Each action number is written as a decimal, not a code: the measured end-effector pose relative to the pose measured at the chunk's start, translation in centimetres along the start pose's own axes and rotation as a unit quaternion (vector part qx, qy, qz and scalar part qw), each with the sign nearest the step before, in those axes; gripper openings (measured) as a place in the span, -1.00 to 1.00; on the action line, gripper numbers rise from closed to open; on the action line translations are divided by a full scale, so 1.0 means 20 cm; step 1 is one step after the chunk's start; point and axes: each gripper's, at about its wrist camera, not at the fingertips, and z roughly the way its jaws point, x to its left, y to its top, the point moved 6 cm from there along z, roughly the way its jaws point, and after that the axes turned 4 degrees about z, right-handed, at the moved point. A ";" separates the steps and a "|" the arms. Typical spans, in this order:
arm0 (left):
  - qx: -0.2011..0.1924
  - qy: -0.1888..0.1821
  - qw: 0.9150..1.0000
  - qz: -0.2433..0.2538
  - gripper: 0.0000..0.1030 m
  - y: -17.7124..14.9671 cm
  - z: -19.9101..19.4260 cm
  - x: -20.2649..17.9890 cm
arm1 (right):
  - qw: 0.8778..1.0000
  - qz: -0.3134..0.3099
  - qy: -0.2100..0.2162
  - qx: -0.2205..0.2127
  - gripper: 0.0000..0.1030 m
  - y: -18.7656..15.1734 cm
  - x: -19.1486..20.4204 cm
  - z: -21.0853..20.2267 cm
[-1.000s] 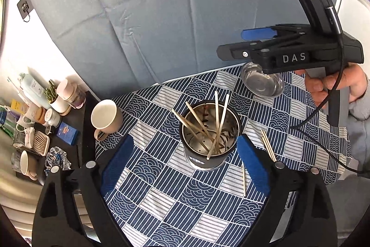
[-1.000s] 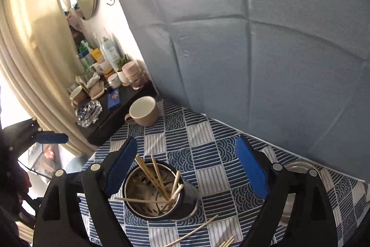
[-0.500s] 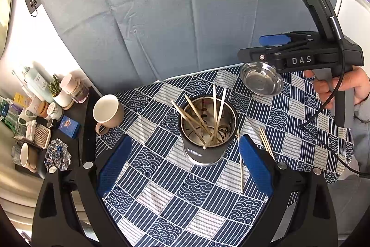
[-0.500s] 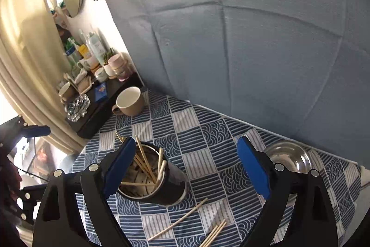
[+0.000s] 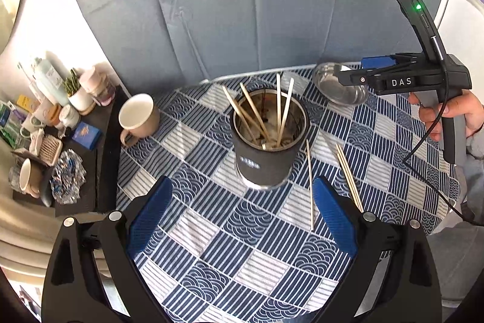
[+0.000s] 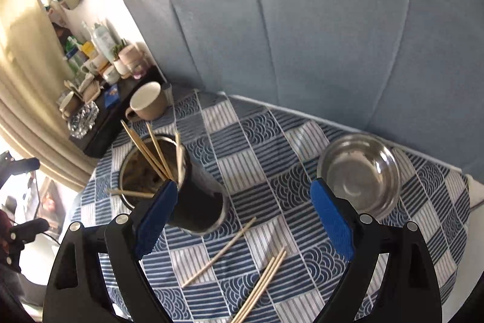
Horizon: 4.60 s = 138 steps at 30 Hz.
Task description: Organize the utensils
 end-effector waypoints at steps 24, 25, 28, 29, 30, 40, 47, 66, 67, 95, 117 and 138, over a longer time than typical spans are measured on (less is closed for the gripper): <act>0.115 -0.045 0.990 0.073 0.85 -0.35 0.74 -0.39 | 0.960 0.143 -0.103 0.217 0.35 -0.69 -0.54 0.58; 0.117 -0.039 0.990 0.075 0.85 -0.35 0.76 -0.39 | 0.959 0.140 -0.110 0.222 0.34 -0.69 -0.53 0.59; 0.123 -0.020 0.989 0.085 0.85 -0.35 0.84 -0.41 | 0.954 0.139 -0.128 0.231 0.31 -0.70 -0.53 0.63; 0.125 -0.017 0.988 0.088 0.85 -0.35 0.86 -0.42 | 0.953 0.144 -0.126 0.236 0.29 -0.71 -0.53 0.65; 0.128 -0.015 0.988 0.090 0.85 -0.36 0.88 -0.43 | 0.952 0.147 -0.125 0.238 0.27 -0.71 -0.53 0.66; 0.140 -0.018 0.986 0.090 0.85 -0.33 0.97 -0.46 | 0.949 0.153 -0.120 0.249 0.26 -0.65 -0.48 0.73; 0.138 -0.004 0.986 0.094 0.85 -0.31 0.99 -0.45 | 0.949 0.149 -0.116 0.253 0.26 -0.64 -0.45 0.78; 0.151 -0.036 0.987 0.049 0.39 -0.28 1.17 -0.51 | 0.950 0.107 -0.136 0.258 -0.44 -0.60 -0.38 0.80; 0.155 -0.054 0.986 0.039 0.34 -0.29 1.17 -0.50 | 0.950 0.108 -0.135 0.260 -0.60 -0.61 -0.38 0.79; 0.177 -0.065 0.980 0.061 0.08 -0.24 1.21 -0.73 | 0.958 0.112 -0.092 0.249 -0.86 -0.69 -0.47 0.70; 0.201 -0.125 0.972 -0.020 -0.91 -0.42 0.92 -0.55 | 0.959 0.133 -0.037 0.246 -0.89 -0.85 -0.53 0.51; 0.136 -0.170 0.973 -0.075 -0.91 -0.44 0.62 -0.46 | 0.960 0.085 -0.084 0.252 -0.93 -0.85 -0.44 0.49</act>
